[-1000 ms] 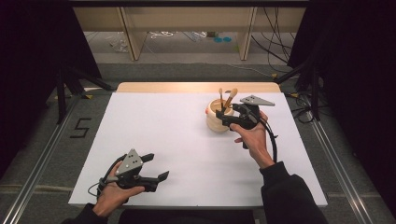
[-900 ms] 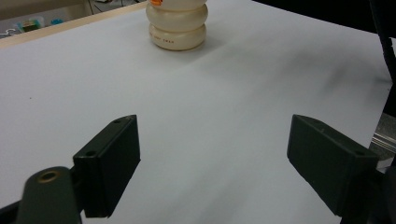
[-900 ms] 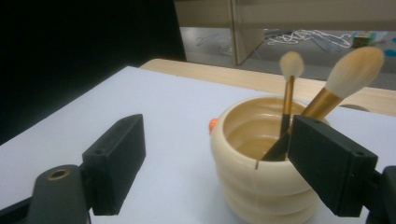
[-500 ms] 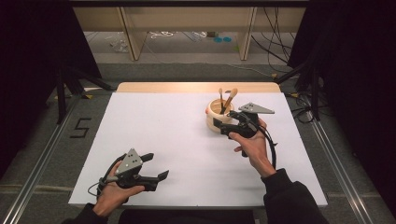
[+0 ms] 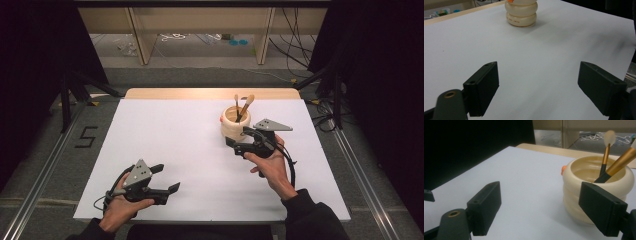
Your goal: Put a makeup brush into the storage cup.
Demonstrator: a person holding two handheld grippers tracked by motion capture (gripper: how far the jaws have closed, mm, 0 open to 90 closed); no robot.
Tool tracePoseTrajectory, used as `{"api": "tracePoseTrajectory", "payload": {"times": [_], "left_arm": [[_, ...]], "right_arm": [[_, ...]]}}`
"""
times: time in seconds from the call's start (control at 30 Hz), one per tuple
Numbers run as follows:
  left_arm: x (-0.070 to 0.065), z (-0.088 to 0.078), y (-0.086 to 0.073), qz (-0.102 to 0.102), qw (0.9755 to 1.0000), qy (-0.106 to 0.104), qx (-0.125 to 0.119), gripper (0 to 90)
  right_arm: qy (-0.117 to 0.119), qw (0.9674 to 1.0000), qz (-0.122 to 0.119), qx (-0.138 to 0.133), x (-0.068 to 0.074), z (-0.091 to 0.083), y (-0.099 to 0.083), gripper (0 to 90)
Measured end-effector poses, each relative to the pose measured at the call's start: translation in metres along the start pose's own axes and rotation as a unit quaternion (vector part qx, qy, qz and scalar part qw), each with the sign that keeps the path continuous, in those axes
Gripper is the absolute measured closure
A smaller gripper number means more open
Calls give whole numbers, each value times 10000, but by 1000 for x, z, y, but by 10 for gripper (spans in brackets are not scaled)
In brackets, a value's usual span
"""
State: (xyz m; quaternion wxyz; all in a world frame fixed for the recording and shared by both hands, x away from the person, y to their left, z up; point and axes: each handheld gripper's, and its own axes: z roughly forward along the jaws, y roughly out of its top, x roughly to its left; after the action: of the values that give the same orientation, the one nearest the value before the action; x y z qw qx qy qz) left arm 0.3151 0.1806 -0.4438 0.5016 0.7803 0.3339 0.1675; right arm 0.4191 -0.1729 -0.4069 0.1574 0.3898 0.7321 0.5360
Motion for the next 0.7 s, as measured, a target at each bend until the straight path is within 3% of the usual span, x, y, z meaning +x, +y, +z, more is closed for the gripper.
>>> {"api": "tracePoseTrajectory", "payload": {"times": [0.1, 0.13, 0.17, 0.3, 0.43, 0.57, 0.7], "left_arm": [[0, 0, 0, -15, 10000, 17, -4, 170], [1, 0, 0, -25, 10000, 19, -3, 170], [1, 1, 0, -34, 10000, 11, -15, 169], [1, 2, 0, -10, 10000, -10, -1, 170], [0, 1, 0, -62, 10000, -3, -27, 169], [0, 0, 0, -10, 10000, 22, -27, 169], [0, -1, 0, -22, 10000, 42, -40, 169]], "right_arm": [[42, 10000, 27, 57, 3, -2, -3, 190], [44, 10000, -53, -34, 2, -1, -4, 190], [87, 9999, 54, 109, 5, -3, -5, 189], [45, 10000, -56, 44, 5, -5, -8, 183], [174, 9998, 103, 34, 9, -9, -12, 175], [211, 9997, 103, 121, 13, -14, -16, 169], [276, 9996, 52, 35, 17, -15, -21, 167]]}}
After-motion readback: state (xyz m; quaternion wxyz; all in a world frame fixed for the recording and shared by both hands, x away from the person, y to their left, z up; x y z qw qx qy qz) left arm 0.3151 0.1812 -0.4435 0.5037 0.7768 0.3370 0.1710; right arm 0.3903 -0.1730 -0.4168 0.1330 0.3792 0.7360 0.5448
